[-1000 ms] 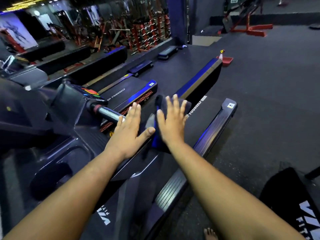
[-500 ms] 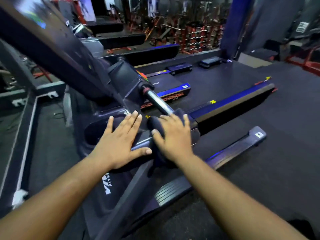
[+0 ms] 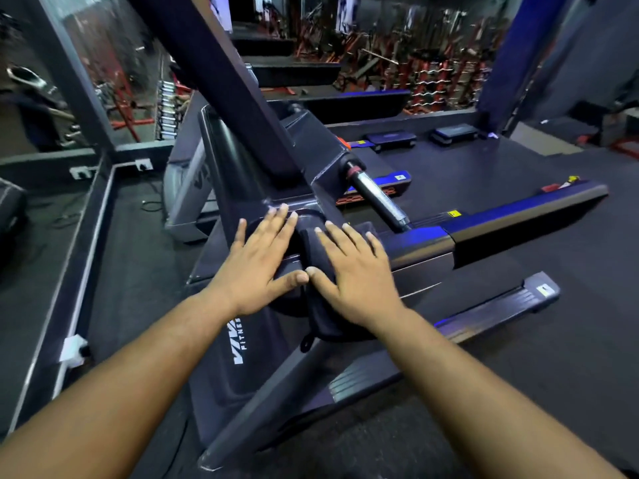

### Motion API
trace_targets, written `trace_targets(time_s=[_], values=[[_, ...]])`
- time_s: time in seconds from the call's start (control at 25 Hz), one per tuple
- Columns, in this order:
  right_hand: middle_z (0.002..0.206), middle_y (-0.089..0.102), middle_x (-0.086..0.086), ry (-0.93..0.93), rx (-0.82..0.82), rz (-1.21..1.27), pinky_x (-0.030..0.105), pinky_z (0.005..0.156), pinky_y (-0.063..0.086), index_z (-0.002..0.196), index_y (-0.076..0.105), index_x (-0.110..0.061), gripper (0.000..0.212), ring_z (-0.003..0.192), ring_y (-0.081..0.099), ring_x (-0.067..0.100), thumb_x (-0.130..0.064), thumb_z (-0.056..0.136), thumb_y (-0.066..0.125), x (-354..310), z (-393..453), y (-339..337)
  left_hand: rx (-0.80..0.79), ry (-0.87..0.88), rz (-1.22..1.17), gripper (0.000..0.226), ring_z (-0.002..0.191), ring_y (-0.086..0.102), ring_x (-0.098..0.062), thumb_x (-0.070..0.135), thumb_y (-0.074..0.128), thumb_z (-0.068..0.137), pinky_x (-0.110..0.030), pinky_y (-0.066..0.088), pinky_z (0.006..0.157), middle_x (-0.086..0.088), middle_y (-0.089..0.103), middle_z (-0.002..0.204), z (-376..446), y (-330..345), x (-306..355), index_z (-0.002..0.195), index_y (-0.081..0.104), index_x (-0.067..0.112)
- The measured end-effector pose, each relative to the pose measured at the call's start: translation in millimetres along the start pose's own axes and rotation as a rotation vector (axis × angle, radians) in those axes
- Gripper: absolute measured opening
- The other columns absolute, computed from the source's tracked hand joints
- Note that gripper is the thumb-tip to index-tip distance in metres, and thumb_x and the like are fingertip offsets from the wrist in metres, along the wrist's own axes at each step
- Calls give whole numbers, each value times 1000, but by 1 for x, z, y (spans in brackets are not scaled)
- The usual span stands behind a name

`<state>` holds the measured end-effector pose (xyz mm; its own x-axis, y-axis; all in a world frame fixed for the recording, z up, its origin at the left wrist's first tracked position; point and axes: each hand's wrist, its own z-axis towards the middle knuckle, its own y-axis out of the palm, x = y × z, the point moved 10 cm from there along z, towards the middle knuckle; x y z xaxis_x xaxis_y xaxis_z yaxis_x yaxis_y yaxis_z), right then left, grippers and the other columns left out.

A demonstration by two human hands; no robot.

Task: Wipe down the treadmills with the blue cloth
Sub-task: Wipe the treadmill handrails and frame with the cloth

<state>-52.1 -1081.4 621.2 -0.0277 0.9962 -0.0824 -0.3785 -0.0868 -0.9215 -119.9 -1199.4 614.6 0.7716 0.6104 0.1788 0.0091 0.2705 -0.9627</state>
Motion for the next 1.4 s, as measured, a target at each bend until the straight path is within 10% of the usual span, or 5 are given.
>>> trace_targets(time_s=[0.52,0.72,1.04,1.2,1.4], values=[[161,31,-8,-122,-158,-4,55,121,11,154,29,-32,81,151,20,13,-76,86,24,-9,33,6,25,28,-353,108,151,-10,-6,92,6,75,-36,-5,123,3,-12,164,8,-5,-20,156,-8,21],[160,33,-1,175,72,-90,54,120,15,153,33,-26,78,149,27,20,-71,90,30,0,-10,-4,-66,4,-129,106,152,-11,-12,92,1,75,-48,-3,124,4,-9,165,2,0,-68,154,-13,24],[158,35,-13,-41,-214,-18,53,122,8,152,32,-35,75,148,25,6,-75,89,29,-42,39,12,-62,249,-94,105,151,-9,-9,87,-2,79,-49,-7,122,6,-4,165,27,3,-95,158,-1,17],[132,61,-4,319,61,-216,50,113,30,131,58,-24,60,132,49,19,-65,91,38,-82,10,4,-105,298,-232,113,149,-10,-4,92,-6,72,-49,-10,122,5,0,166,40,1,-120,158,-1,18],[87,69,8,522,-90,-292,43,78,38,85,55,-17,47,84,64,33,-60,93,39,-117,79,21,-207,317,-505,120,148,-11,1,96,-8,65,-42,-19,120,6,3,166,47,3,-129,158,1,22]])
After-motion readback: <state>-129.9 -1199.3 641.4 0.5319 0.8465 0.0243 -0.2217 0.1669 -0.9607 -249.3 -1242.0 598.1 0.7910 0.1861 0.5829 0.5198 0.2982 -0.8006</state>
